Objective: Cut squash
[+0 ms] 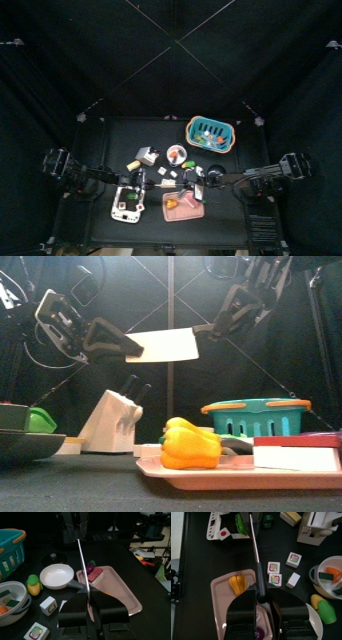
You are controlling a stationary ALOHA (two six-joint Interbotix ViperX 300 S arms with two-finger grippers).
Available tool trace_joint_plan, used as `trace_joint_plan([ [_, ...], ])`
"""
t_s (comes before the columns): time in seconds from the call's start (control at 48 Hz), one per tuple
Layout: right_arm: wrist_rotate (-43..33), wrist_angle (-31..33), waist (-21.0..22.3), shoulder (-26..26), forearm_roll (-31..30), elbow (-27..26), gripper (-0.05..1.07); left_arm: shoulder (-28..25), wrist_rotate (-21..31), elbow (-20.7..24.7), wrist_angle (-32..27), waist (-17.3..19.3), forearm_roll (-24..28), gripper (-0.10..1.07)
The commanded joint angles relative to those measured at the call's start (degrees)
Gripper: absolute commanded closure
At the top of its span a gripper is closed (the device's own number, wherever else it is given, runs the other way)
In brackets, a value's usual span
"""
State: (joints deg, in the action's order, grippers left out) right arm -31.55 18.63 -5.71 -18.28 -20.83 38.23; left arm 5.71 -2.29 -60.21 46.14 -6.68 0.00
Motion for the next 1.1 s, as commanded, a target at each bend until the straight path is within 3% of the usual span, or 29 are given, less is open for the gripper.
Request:
trace_joint_plan([
  [0.0,-0.2,-0.6,0.3,-0.7,0.3,-0.4,0.65,0.1,-0.1,2.1,0.4,-0.5,0.5,0.58],
  [0.396,-0.5,-1.9,-4.7,0.3,1.1,3.3,0.65,-0.7,0.2,2.4,0.4,-4.7,-0.5,0.59],
  [0.771,-0.7,-2.7,-7.6,5.3,2.3,3.5,0.65,-6.8,-0.3,3.3,0.4,-11.4,-13.9,0.59],
  [1.083,-0.7,-2.2,-9.2,7.6,5.0,3.4,0.65,-10.5,-5.0,6.0,0.4,-15.6,-21.5,0.59],
])
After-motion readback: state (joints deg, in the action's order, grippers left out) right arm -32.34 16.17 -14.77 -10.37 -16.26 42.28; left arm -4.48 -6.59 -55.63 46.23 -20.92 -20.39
